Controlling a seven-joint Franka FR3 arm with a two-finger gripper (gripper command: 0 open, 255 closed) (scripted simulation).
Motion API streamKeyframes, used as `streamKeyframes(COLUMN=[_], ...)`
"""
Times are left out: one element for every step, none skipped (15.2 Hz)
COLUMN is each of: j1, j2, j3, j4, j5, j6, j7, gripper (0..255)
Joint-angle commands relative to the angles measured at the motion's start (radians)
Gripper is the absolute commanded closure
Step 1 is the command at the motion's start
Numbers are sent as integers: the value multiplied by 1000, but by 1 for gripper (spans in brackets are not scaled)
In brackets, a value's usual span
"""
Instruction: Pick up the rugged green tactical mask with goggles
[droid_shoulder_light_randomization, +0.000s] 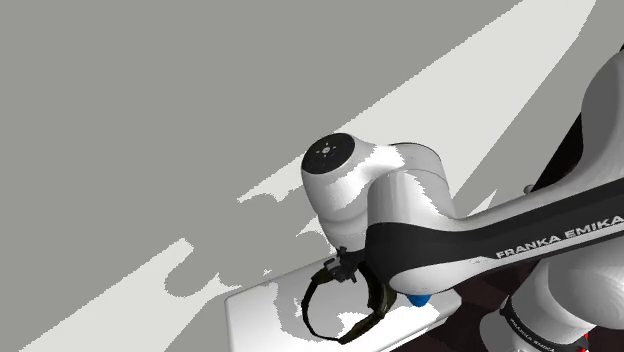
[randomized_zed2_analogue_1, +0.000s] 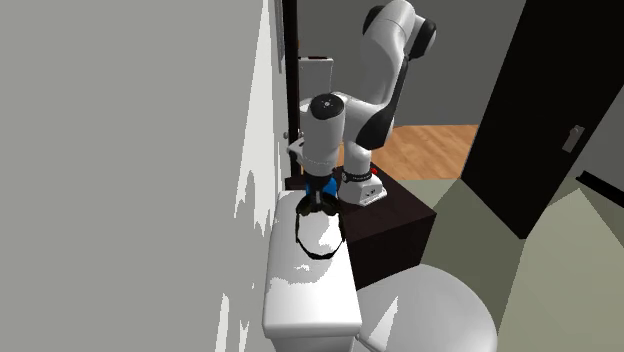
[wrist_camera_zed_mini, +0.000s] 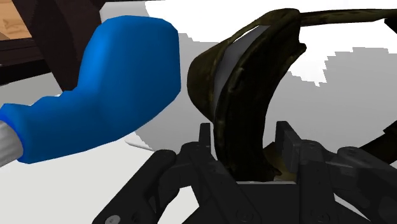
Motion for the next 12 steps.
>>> streamKeyframes(j1=[6, 9, 11, 13, 15, 16, 18, 19, 20, 21, 22, 23], j2=[-20, -28, -36, -44, -51, -58, -64, -71, -76, -82, -87, -92], j3=[-12, -18, -23, -28, -33, -39, -44, -48, -53, -58, -62, -67], j4=[14, 21, 29, 37, 46, 54, 63, 72, 81, 90, 100, 109], j5=[8, 11, 13, 15, 17, 19, 20, 21, 22, 23, 23, 23], j6=[-30, -44, -59, -73, -88, -102, -116, -131, -145, -159, -173, -187], j7=[-13, -19, -24, -29, -34, -39, -43, -48, -52, -56, -60, -64], gripper=[255, 255, 255, 255, 255, 255, 255, 255, 255, 255, 255, 255])
